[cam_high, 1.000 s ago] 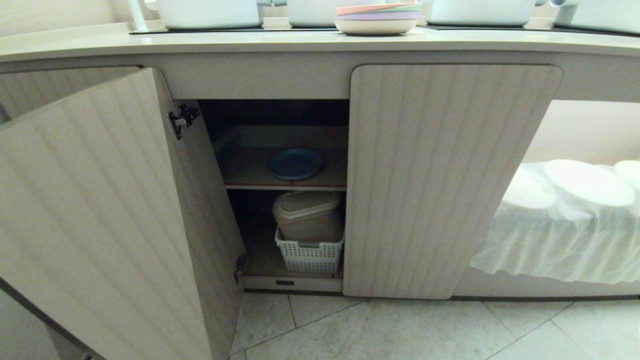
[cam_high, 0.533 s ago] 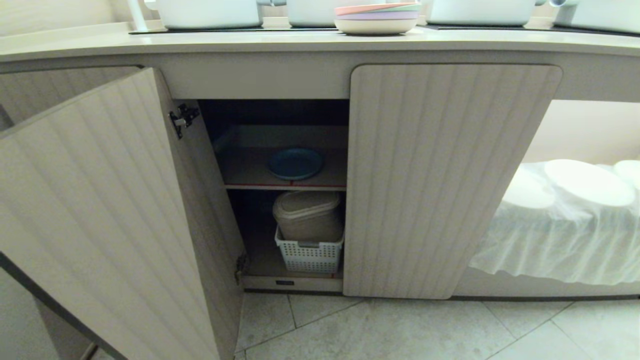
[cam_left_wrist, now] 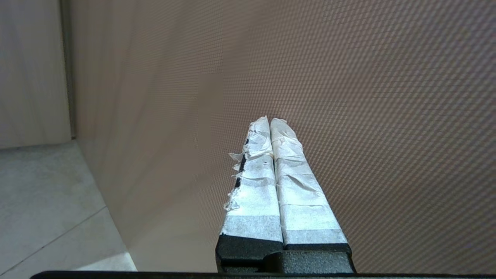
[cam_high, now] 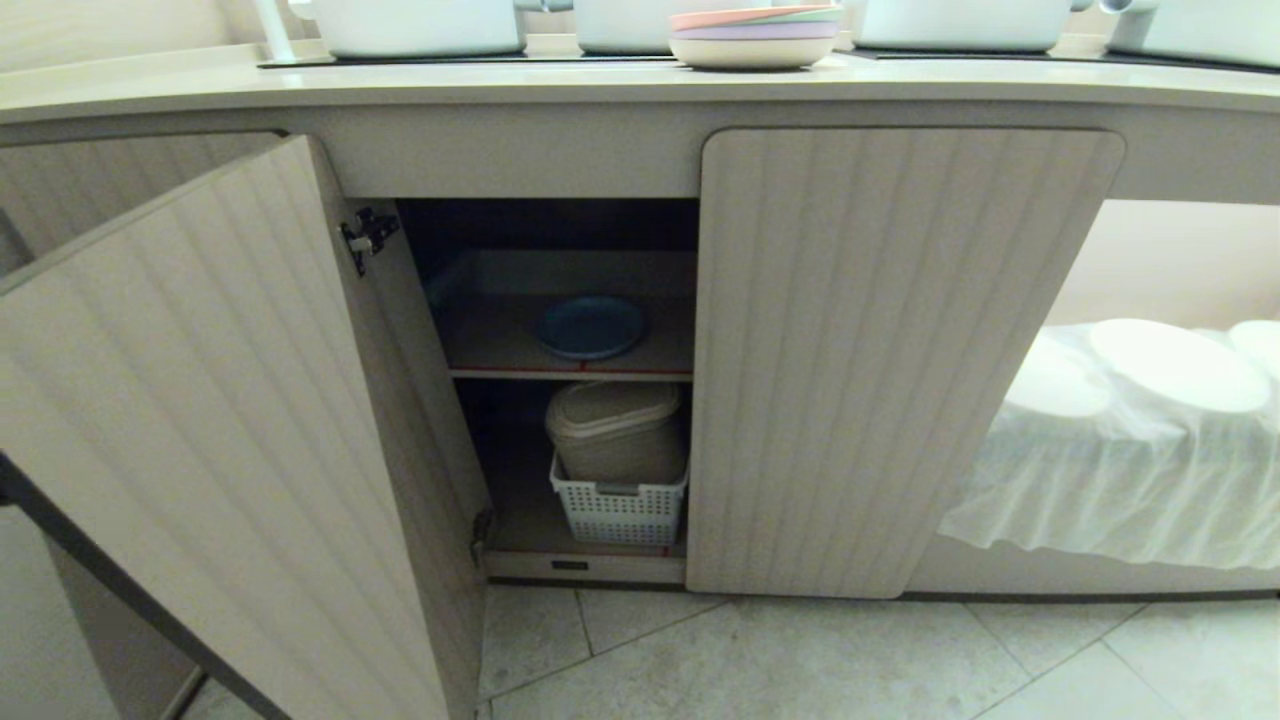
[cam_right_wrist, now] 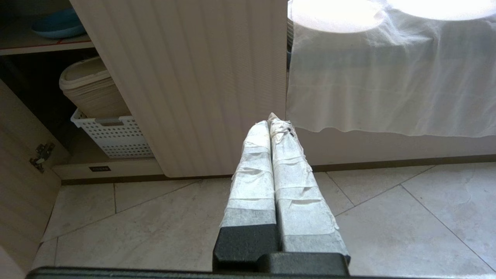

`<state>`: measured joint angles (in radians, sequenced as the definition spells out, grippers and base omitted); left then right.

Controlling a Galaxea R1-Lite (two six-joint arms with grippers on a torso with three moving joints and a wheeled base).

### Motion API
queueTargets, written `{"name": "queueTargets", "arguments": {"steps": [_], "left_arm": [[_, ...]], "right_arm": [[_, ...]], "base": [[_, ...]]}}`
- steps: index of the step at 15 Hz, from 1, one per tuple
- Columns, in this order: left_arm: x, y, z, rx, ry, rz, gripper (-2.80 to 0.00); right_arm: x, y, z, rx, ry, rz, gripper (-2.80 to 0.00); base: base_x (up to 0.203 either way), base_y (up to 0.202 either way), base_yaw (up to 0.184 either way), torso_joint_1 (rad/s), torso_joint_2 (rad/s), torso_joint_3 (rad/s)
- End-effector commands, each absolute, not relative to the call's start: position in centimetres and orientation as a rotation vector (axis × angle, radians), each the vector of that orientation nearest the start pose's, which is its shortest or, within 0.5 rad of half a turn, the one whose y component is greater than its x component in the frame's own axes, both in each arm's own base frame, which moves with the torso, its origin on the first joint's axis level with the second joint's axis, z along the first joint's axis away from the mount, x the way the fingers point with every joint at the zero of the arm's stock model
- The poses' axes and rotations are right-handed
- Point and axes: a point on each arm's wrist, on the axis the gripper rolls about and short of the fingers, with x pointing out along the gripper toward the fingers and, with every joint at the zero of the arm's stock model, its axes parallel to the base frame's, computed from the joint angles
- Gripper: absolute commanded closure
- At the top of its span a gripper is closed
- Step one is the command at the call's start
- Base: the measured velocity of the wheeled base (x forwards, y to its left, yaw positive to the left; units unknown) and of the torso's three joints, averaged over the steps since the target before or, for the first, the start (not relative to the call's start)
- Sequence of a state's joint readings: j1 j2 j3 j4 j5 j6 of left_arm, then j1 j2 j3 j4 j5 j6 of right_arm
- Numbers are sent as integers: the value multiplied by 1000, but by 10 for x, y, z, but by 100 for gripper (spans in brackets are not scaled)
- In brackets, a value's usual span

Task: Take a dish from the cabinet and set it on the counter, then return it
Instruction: Close the cabinet door

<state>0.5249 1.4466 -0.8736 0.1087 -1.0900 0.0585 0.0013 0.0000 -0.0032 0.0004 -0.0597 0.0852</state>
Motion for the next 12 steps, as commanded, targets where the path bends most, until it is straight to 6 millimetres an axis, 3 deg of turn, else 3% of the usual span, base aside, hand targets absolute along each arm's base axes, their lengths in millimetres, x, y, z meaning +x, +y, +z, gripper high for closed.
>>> {"name": "queueTargets", "arguments": {"steps": [1, 12], "left_arm": [[201, 86, 211, -440, 455, -608, 0], [204, 68, 211, -437, 459, -737, 0]], "right_arm": [[-23, -1, 76, 86, -4, -58, 0], [-23, -1, 76, 86, -6, -58, 0]], "base": [[0, 0, 0, 0, 0, 0], [0, 0, 0, 0, 0, 0]]}}
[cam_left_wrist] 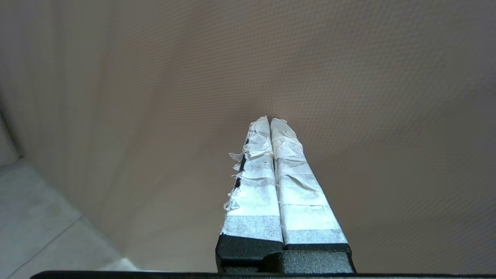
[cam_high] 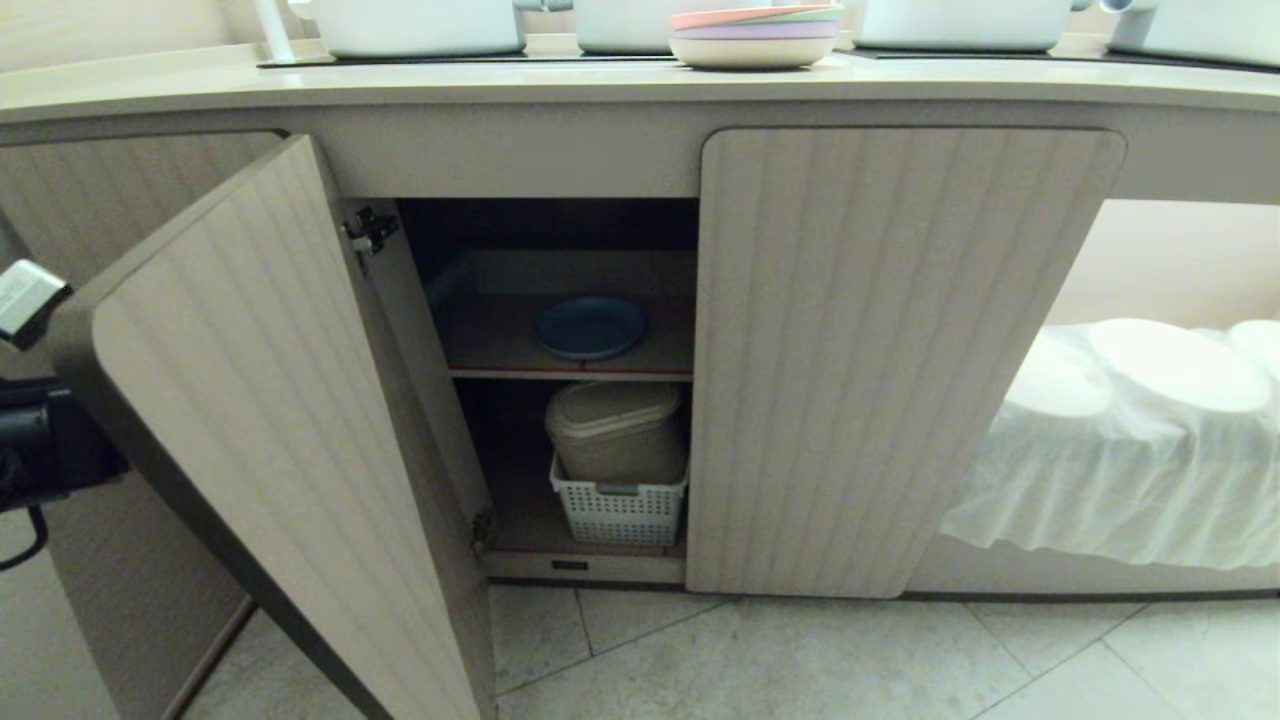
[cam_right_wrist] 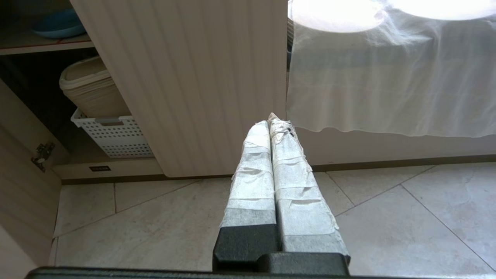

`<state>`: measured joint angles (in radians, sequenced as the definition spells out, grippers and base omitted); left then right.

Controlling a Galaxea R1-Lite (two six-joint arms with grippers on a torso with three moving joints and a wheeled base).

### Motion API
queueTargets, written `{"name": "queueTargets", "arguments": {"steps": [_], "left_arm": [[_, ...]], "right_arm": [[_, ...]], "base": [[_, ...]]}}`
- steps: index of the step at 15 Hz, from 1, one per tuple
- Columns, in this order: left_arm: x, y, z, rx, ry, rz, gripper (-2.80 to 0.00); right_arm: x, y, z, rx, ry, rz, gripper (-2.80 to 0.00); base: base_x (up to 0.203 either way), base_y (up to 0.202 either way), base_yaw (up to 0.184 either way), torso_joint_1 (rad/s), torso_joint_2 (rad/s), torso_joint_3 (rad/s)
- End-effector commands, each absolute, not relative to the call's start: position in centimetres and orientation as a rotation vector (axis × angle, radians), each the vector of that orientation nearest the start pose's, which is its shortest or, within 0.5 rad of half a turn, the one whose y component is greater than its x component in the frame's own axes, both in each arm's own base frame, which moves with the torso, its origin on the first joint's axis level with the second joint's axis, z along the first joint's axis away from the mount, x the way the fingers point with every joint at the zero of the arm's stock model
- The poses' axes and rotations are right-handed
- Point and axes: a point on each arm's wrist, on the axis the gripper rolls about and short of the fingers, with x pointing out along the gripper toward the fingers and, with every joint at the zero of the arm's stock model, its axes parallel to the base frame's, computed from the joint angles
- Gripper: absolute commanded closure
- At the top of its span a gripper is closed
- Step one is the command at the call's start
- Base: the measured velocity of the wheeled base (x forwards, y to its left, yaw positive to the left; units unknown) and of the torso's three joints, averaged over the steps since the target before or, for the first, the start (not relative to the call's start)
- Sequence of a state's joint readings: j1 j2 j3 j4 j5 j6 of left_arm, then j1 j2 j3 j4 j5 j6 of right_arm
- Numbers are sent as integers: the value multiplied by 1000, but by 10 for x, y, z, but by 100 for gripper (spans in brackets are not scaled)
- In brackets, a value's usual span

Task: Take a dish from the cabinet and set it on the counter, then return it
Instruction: Close the cabinet door

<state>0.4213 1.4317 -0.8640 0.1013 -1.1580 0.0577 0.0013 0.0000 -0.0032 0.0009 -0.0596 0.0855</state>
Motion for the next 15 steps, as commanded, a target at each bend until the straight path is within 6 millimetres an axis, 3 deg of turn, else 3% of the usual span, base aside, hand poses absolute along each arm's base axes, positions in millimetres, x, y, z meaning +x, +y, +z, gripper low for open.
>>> {"name": "queueTargets", "arguments": {"steps": [1, 10, 15], "left_arm": [[203, 67, 210, -433, 455, -742, 0], [205, 68, 211, -412, 437, -740, 0], [225, 77, 203, -375, 403, -738, 0]], "right_arm": [[-23, -1, 76, 86, -6, -58, 0], [-23, -1, 76, 86, -4, -58, 0], [-23, -1, 76, 86, -4, -58, 0]], "base": [[0, 0, 0, 0, 0, 0], [0, 0, 0, 0, 0, 0], [0, 0, 0, 0, 0, 0]]}}
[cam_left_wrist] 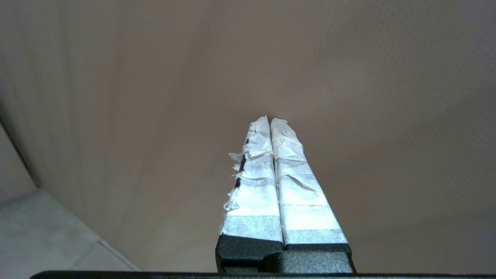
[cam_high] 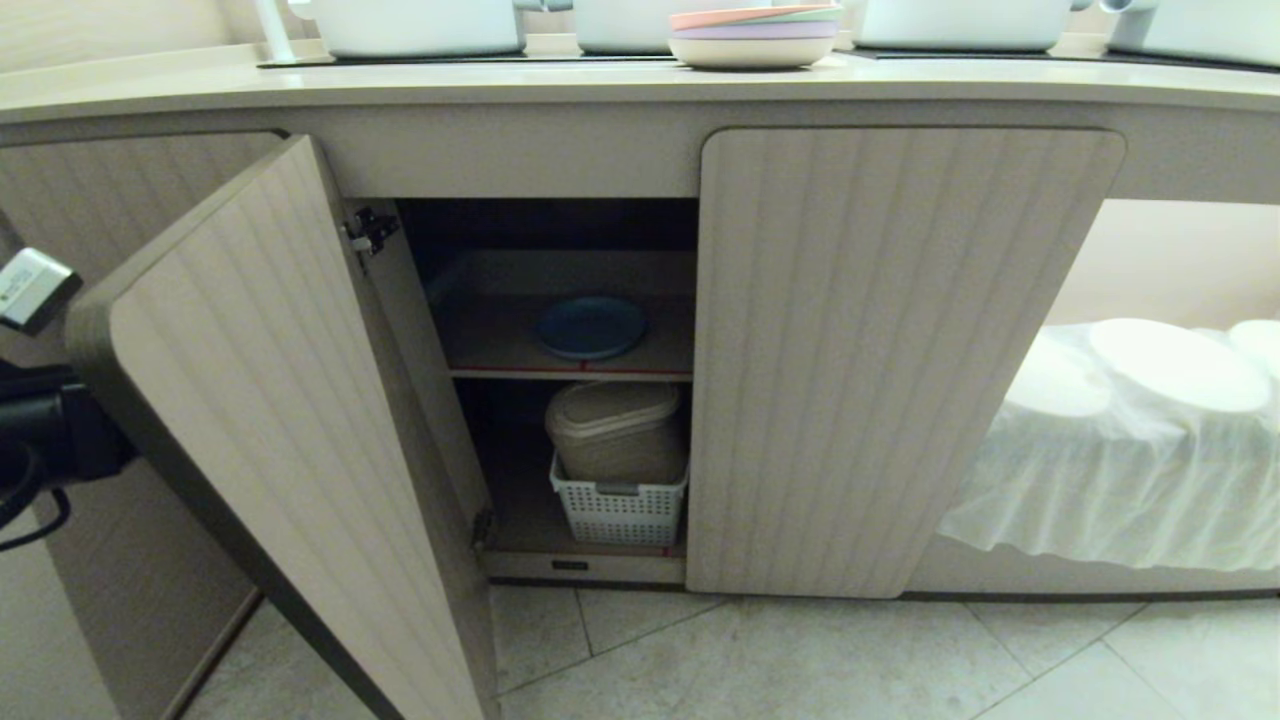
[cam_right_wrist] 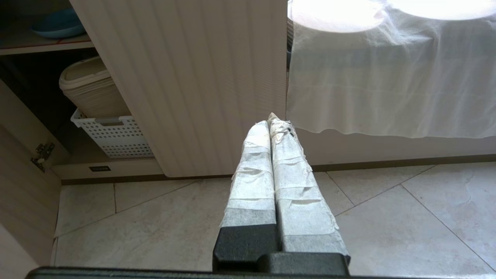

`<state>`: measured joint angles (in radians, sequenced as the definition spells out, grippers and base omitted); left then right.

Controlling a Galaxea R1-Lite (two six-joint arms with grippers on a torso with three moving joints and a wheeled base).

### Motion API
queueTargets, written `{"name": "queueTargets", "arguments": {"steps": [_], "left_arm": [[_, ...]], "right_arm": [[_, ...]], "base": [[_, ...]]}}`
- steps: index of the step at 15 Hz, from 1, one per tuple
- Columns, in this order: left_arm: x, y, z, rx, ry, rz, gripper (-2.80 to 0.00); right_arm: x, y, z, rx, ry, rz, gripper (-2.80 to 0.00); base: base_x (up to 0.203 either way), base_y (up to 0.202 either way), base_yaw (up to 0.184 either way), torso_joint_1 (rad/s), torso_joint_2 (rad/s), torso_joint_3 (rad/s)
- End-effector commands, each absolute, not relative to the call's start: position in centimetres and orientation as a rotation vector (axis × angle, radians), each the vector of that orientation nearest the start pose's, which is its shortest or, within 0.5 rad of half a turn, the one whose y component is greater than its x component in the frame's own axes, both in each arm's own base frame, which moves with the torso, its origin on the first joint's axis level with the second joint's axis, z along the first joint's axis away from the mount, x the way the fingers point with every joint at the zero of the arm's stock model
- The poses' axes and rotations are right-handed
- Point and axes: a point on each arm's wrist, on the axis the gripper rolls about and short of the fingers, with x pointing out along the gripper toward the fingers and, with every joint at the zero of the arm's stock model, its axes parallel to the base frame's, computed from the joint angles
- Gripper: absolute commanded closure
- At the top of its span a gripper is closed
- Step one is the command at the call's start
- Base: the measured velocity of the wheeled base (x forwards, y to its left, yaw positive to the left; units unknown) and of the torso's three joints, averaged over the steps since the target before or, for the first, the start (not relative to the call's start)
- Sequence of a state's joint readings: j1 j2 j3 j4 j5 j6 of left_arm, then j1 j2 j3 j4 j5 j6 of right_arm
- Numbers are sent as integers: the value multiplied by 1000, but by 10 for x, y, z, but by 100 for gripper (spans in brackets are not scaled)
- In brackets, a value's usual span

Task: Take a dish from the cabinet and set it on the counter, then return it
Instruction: Close the cabinet door

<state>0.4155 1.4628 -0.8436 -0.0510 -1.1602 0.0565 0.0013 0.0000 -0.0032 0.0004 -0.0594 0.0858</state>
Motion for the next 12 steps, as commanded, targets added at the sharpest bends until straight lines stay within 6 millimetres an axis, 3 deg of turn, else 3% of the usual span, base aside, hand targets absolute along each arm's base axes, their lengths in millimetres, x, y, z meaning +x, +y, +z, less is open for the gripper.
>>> {"name": "queueTargets", "arguments": {"steps": [1, 7, 12], "left_arm": [[229, 76, 201, -367, 402, -740, 0], [250, 65, 197, -325, 384, -784, 0], [268, 50, 207, -364, 355, -763, 0]], "right_arm": [[-23, -1, 76, 86, -5, -58, 0], [-23, -1, 76, 86, -5, -58, 0], [-23, -1, 76, 86, -5, -58, 0]], "base": [[0, 0, 0, 0, 0, 0], [0, 0, 0, 0, 0, 0], [0, 0, 0, 0, 0, 0]]}}
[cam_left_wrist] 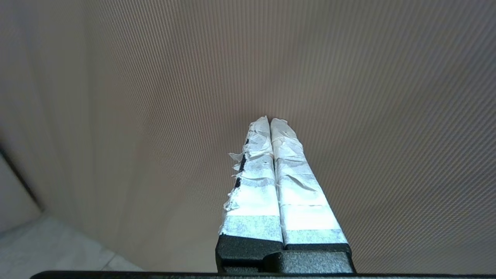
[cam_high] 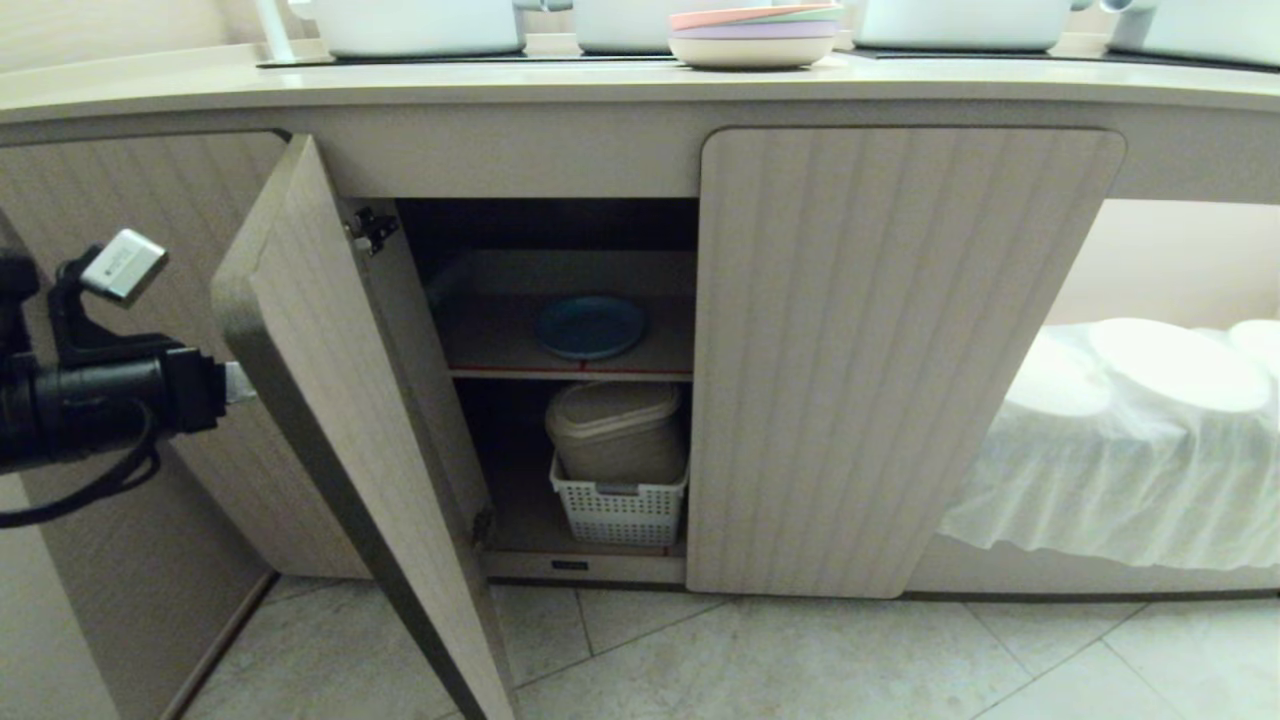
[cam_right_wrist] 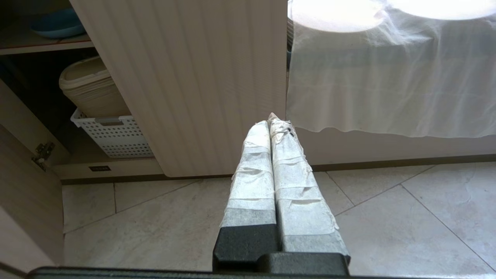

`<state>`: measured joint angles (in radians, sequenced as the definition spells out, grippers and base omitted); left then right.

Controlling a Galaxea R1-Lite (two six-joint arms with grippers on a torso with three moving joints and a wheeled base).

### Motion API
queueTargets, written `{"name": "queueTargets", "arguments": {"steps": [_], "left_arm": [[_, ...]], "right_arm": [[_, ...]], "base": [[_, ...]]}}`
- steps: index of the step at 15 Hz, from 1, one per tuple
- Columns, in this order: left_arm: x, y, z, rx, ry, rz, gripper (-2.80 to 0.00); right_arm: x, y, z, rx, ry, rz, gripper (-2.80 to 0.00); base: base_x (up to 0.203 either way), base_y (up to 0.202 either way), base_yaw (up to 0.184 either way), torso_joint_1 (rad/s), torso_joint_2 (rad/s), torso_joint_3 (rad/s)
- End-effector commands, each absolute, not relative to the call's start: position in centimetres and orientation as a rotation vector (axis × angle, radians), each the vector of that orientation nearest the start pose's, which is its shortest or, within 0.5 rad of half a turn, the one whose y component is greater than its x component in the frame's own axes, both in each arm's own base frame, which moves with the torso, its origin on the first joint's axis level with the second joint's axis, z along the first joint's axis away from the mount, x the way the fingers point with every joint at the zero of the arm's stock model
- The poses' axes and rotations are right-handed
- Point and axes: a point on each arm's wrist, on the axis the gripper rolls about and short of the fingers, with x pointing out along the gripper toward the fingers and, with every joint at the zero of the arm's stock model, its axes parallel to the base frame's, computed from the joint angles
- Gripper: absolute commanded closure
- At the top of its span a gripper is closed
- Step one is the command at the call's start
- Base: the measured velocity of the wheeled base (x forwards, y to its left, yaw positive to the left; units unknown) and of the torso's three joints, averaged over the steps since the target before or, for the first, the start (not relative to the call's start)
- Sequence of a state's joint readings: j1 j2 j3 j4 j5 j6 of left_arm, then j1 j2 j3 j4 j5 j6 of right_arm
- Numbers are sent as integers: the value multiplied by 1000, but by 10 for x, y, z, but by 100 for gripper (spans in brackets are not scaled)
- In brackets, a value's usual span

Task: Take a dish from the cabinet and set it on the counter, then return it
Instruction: Close the cabinet door

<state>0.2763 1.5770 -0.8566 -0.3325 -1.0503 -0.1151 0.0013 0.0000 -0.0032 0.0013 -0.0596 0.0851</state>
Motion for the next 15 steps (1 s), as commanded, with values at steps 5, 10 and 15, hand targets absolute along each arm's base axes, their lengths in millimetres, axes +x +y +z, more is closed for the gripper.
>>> {"name": "queueTargets", "arguments": {"steps": [5, 10, 15], "left_arm": [[278, 48, 206, -361, 342, -772, 0], [282, 28, 202, -347, 365, -780, 0], [289, 4, 200, -317, 369, -802, 0]], "right_arm": [[-23, -1, 76, 86, -4, -58, 0], [-23, -1, 76, 86, -5, -58, 0], [-23, -1, 76, 86, -6, -58, 0]], "base": [[0, 0, 0, 0, 0, 0], [0, 0, 0, 0, 0, 0], [0, 0, 0, 0, 0, 0]]}}
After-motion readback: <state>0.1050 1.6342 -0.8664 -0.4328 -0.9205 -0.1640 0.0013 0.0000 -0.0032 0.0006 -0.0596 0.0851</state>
